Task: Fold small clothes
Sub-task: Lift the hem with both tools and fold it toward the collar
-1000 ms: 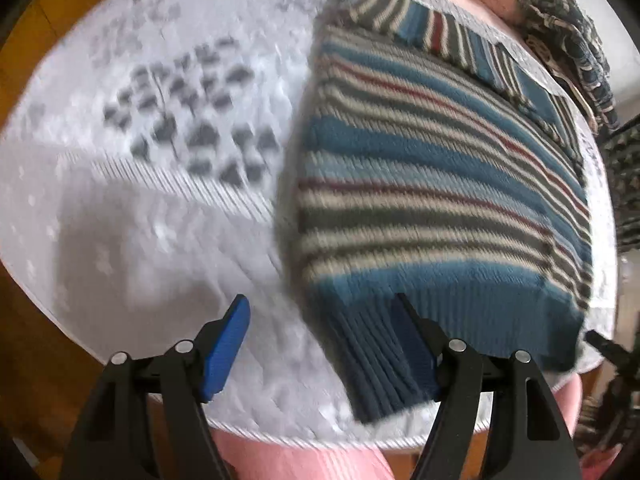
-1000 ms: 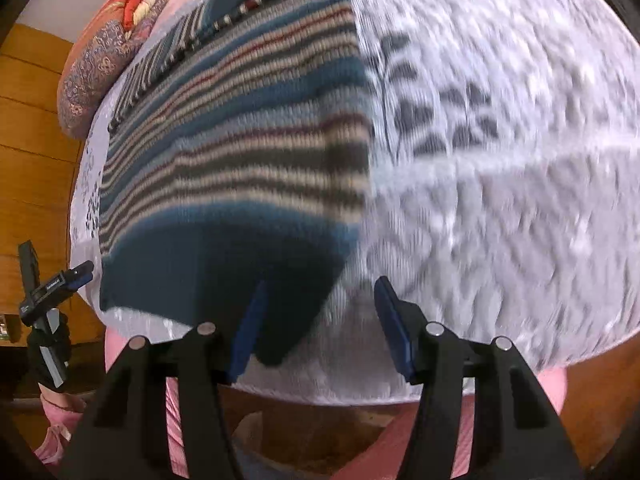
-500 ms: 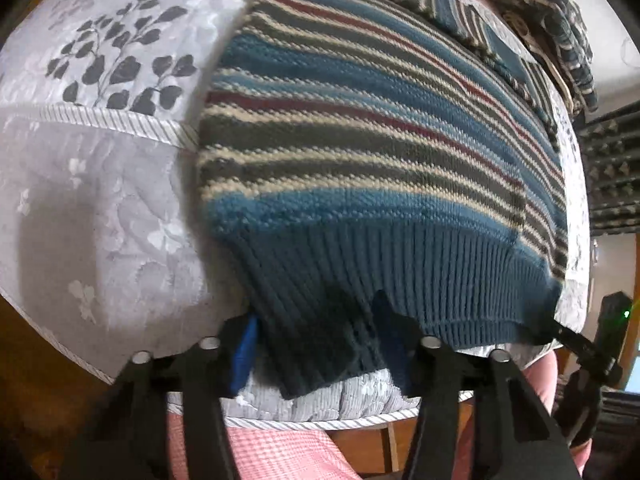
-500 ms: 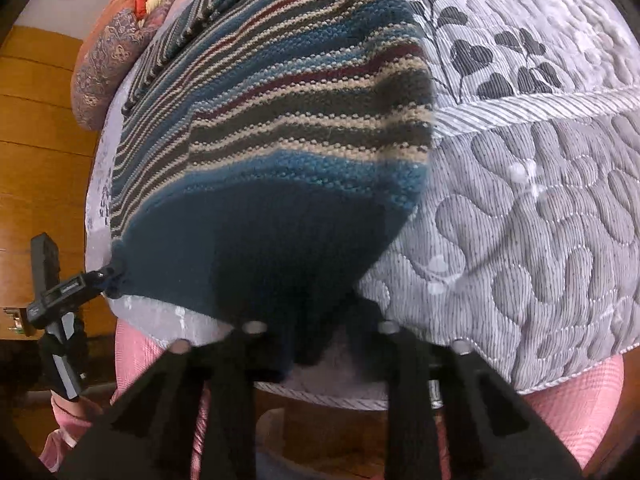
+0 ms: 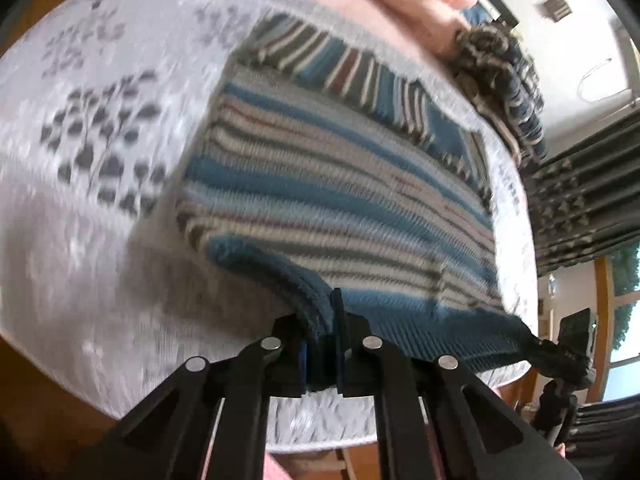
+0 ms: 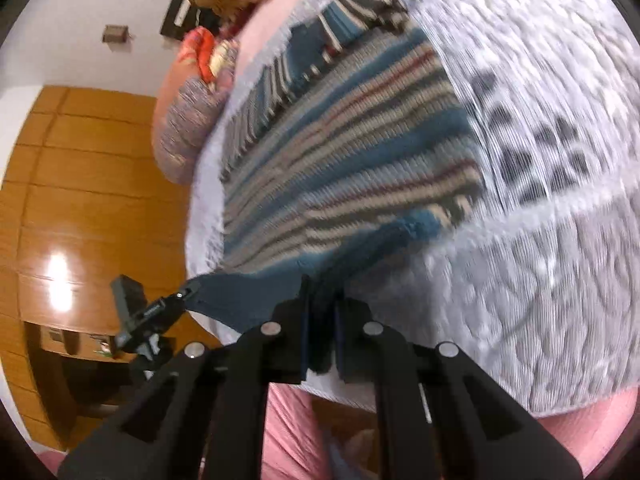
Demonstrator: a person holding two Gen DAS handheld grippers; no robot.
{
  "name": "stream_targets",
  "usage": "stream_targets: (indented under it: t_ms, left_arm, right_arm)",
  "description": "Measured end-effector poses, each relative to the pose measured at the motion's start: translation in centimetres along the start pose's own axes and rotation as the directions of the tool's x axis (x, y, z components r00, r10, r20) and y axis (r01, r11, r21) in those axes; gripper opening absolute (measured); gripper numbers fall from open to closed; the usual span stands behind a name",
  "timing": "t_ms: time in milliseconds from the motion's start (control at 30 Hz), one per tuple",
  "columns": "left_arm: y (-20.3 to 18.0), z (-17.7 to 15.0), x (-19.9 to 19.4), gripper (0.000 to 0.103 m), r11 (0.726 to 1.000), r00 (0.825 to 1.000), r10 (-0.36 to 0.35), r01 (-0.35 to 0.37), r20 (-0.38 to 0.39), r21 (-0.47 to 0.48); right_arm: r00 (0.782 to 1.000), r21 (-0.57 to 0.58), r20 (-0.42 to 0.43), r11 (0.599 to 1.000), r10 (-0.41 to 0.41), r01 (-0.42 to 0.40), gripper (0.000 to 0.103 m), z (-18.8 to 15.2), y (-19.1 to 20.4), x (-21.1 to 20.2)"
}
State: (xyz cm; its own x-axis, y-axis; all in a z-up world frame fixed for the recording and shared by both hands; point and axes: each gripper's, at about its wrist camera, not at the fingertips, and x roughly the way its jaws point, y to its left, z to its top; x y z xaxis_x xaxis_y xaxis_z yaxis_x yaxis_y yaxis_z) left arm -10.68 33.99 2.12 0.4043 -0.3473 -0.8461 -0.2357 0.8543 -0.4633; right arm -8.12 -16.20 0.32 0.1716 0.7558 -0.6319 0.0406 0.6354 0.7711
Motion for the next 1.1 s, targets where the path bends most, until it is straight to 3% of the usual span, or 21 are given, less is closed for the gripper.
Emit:
stream_targets:
  t_ms: [133, 333, 667, 800, 933, 967, 1000, 1100]
  left_arm:
    - [0.1, 3.3, 0.2, 0.009, 1.0, 0.999, -0.012, 0.012, 0.045, -0.004]
    - [-0.1, 7.9, 3.3, 0.009, 0.999, 0.997, -0.028, 0.029, 0.068, -0.015]
    - [2.0, 12.4, 9.1, 0.012, 0.999, 1.0, -0.019, 0.02, 0.013, -0.05]
    - [3.3, 13.2, 11.4, 0.016, 0.995, 0.999, -0.034, 0.032, -0.026, -0.089]
    - [4.8, 13.6, 11.3, 0.027, 0.979, 0.99, -0.134, 0.127, -0.036, -0.159]
    - [5.2, 13.7, 10.8, 0.033, 0.975, 0.989, -0.146, 0.14, -0.025, -0.17]
    - [5.6, 13.8, 10.3, 0.037, 0.972, 0.988, -0.153, 0.149, -0.01, -0.18]
    - [6.5, 14.0, 8.3, 0.038, 0.973, 0.99, -0.133, 0.137, 0.035, -0.187]
  right_arm:
    - [0.999, 0.014, 0.021, 0.999, 0.033, -0.033, 0.008, 3.5, 0.6, -0.5]
    - [1.0, 0.015, 0.011, 1.0, 0.015, -0.015, 0.008, 8.6, 0.9, 1.3]
    - [0.998, 0.051, -0.054, 0.998, -0.037, 0.04, 0.01, 14.1, -1.3, 5.4]
    - [0.996, 0.088, -0.08, 0.995, -0.04, 0.047, 0.017, 15.3, -2.7, 6.4]
    - [0.996, 0.109, -0.076, 0.992, -0.049, 0.057, 0.027, 16.2, -4.0, 5.4]
    - [0.995, 0.102, -0.061, 0.992, -0.074, 0.08, 0.042, 16.4, -4.3, 4.8]
    - [0.994, 0.093, -0.04, 0.99, -0.106, 0.109, 0.049, 16.6, -4.4, 4.1]
    - [0.991, 0.068, 0.004, 0.989, -0.134, 0.133, 0.049, 17.0, -4.8, 1.9]
